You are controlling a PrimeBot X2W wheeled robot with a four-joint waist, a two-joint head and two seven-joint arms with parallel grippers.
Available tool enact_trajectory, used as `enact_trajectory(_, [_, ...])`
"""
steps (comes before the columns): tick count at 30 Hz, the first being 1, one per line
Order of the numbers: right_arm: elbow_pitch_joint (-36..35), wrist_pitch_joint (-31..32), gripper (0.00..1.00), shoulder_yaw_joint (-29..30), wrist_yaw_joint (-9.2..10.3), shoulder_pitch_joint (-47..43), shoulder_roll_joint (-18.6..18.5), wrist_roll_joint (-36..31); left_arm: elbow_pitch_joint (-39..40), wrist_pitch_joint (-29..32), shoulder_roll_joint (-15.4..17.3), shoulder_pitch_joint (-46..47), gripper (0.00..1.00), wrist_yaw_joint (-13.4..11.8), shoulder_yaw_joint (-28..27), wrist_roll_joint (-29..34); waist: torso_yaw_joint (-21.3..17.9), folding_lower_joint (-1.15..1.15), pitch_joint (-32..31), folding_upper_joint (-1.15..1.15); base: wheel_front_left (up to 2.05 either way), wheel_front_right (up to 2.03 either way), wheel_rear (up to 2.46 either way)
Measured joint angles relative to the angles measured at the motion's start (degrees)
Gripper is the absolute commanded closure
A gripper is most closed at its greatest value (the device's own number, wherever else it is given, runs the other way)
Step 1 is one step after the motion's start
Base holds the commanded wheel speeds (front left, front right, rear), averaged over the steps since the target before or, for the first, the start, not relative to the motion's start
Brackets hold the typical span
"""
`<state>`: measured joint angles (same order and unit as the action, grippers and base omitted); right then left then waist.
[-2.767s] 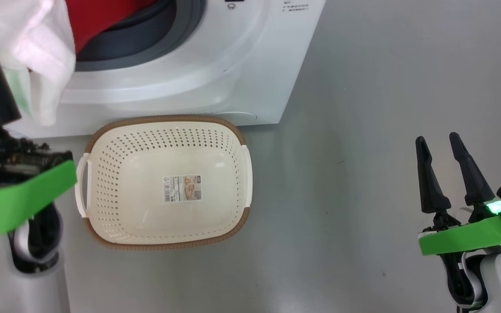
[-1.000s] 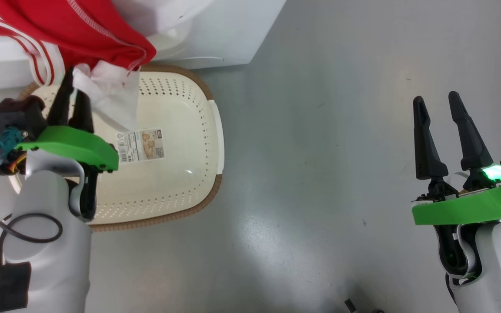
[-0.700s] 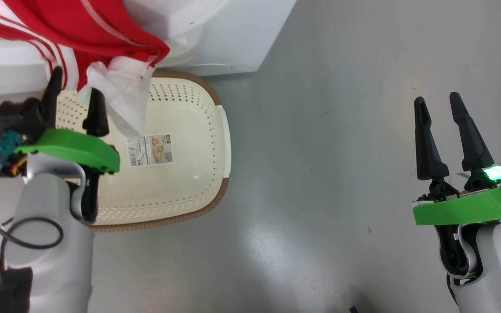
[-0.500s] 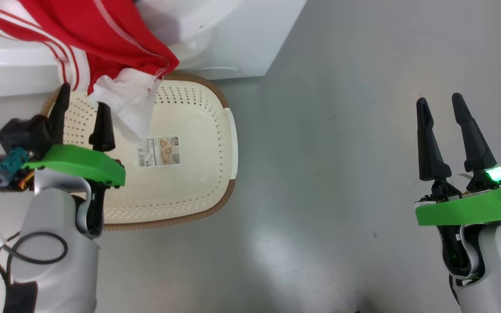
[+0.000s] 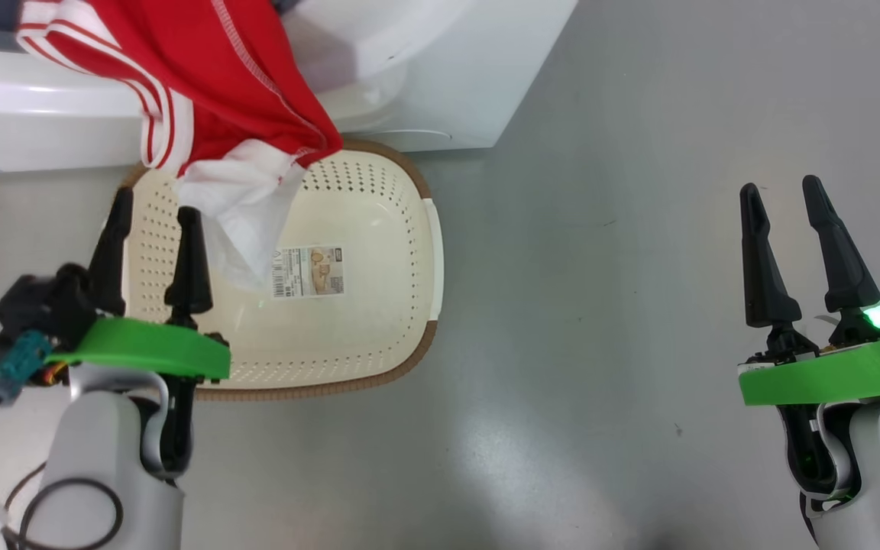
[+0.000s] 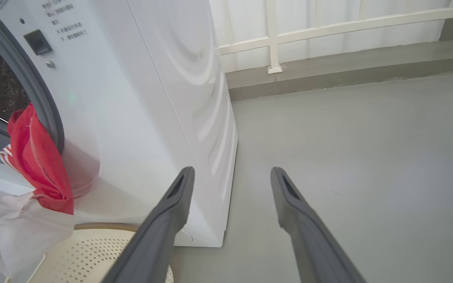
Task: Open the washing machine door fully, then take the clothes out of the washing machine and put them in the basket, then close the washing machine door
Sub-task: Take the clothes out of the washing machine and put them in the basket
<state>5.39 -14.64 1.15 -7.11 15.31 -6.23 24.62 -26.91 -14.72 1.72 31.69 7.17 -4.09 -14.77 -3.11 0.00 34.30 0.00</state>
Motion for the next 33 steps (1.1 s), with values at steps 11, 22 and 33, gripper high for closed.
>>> enact_trajectory(11, [-0.01,0.00,0.00,0.00,0.00,-0.87,-0.57,0.00,10.04,0.00,0.00,-8.12,0.00,0.00,0.44,0.05,0.45,0.00,-0.61,0.00,0.00,0.00,0.00])
enact_trajectory(22, [-0.05,0.00,0.00,0.33,0.00,-1.14,-0.70,0.00,20.20,-0.01,0.11,-15.47,0.00,-0.21,2.03,-1.04,0.52,0.00,-0.68,0.00,0.00,0.00,0.00])
enact_trajectory(33, [-0.07,0.00,0.00,0.48,0.00,-1.32,-0.70,0.00,21.15,-0.01,0.13,-16.24,0.00,-0.67,2.69,-1.44,0.81,0.00,-1.01,0.00,0.00,0.00,0.00])
